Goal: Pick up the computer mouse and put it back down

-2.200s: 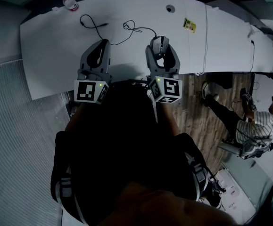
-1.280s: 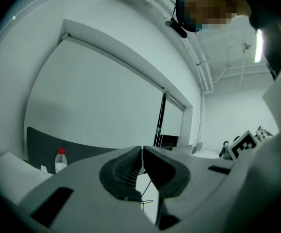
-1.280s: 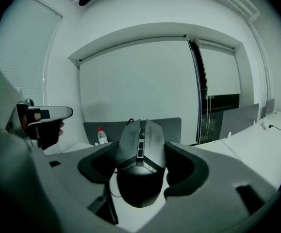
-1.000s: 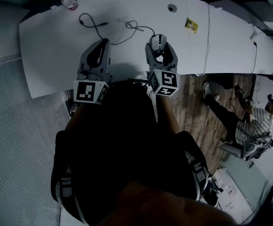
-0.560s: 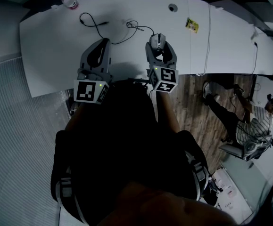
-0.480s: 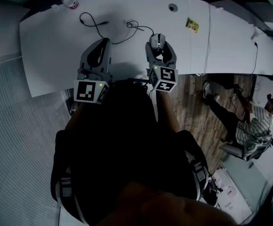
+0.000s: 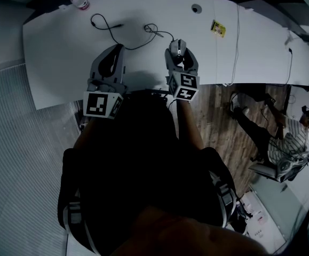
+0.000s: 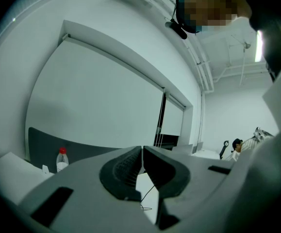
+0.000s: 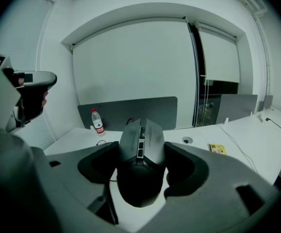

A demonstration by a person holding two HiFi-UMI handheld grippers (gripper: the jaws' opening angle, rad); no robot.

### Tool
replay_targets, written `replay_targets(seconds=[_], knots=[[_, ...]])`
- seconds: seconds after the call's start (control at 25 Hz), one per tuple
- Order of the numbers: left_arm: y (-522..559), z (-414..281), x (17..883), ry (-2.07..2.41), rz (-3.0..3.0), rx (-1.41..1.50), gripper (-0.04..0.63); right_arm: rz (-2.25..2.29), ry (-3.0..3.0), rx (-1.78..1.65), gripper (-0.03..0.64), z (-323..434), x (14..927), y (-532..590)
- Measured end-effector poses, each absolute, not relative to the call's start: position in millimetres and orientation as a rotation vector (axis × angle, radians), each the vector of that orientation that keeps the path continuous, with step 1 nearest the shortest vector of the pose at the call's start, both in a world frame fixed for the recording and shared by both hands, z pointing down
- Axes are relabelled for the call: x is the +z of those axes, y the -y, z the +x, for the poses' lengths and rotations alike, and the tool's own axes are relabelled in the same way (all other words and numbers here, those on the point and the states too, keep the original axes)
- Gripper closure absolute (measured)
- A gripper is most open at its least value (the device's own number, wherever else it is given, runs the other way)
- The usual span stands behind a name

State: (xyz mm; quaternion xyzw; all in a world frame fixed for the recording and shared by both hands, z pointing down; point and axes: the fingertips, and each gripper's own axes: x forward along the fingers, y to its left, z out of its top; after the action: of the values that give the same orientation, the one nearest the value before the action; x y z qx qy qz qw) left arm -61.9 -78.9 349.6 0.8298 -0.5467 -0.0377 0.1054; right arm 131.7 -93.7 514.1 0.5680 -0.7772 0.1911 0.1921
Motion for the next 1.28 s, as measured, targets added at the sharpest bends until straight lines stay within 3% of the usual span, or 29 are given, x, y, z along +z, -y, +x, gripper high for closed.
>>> replay_targets(seconds=[1.28], knots=[[61, -58, 350, 1.603, 2.445, -0.102, 0.583, 1.526, 2.008, 0.694, 0.330, 153, 605, 76]])
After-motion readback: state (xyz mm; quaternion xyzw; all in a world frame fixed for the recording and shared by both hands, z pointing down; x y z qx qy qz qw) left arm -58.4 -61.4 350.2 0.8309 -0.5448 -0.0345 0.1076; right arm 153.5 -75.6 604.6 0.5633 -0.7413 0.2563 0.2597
